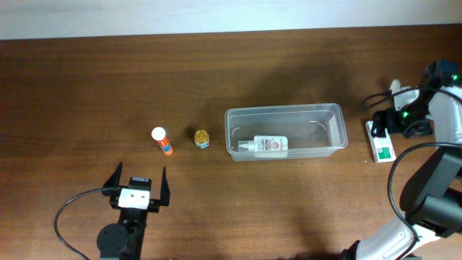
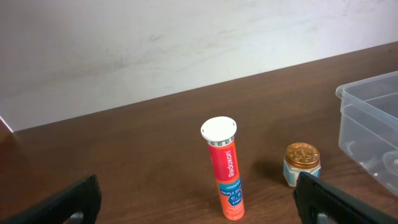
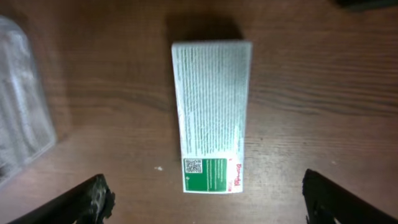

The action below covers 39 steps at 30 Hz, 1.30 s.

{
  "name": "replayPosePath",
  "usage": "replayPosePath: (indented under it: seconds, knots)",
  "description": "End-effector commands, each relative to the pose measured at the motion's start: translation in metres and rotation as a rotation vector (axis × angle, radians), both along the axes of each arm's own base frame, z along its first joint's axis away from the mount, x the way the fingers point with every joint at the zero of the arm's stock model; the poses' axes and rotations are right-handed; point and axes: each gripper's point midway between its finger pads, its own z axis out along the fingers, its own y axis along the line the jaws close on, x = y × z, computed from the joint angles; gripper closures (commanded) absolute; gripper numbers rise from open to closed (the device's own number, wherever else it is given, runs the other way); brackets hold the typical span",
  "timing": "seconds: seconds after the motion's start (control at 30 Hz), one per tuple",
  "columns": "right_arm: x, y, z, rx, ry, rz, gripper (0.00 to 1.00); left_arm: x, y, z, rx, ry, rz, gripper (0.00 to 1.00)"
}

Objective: Pack container
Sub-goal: 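Lower the right gripper and grasp the Panadol box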

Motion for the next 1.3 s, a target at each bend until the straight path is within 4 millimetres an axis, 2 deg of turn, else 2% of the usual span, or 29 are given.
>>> replayPosePath:
  seconds: [0.0, 0.33, 0.4, 0.53, 0.73, 0.83, 0.9, 0.93, 1.0, 1.17, 1.27]
  knots:
    - [-0.011, -0.007, -0.017, -0.052, 0.033, 0.036, 0.07, 0.000, 0.002, -0.002, 0.016, 0.003, 0.009, 0.01]
    - [-0.010, -0.008, -0.049, -0.040, 0.060, 0.043, 0.00, 0.000, 0.002, -0.002, 0.016, 0.003, 0.009, 0.01]
    - [-0.011, -0.003, -0.063, -0.002, 0.084, 0.046, 0.00, 0.000, 0.002, -0.002, 0.016, 0.003, 0.009, 0.01]
    - [-0.013, 0.000, -0.079, 0.023, 0.114, 0.048, 0.00, 0.000, 0.002, -0.002, 0.016, 0.003, 0.009, 0.01]
    - [-0.008, 0.003, -0.084, 0.041, 0.095, 0.049, 0.03, 0.000, 0.002, -0.002, 0.016, 0.003, 0.009, 0.01]
    - [-0.007, 0.002, -0.084, 0.040, 0.092, 0.049, 0.09, 0.000, 0.002, -0.002, 0.016, 0.003, 0.009, 0.01]
    - [-0.007, 0.002, -0.084, 0.039, 0.091, 0.048, 0.19, 0.000, 0.002, -0.002, 0.016, 0.003, 0.009, 0.01]
    - [-0.006, 0.002, -0.084, 0.038, 0.089, 0.048, 0.37, 0.000, 0.002, -0.002, 0.016, 0.003, 0.009, 0.01]
    - [-0.006, 0.002, -0.084, 0.038, 0.090, 0.043, 0.52, 0.000, 0.002, -0.002, 0.016, 0.003, 0.009, 0.01]
    - [-0.006, 0.002, -0.079, 0.043, 0.097, 0.012, 0.54, 0.000, 0.002, -0.002, 0.016, 0.003, 0.009, 0.01]
    - [-0.002, 0.000, -0.069, 0.043, 0.097, -0.015, 0.64, 0.000, 0.002, -0.002, 0.016, 0.003, 0.009, 0.01]
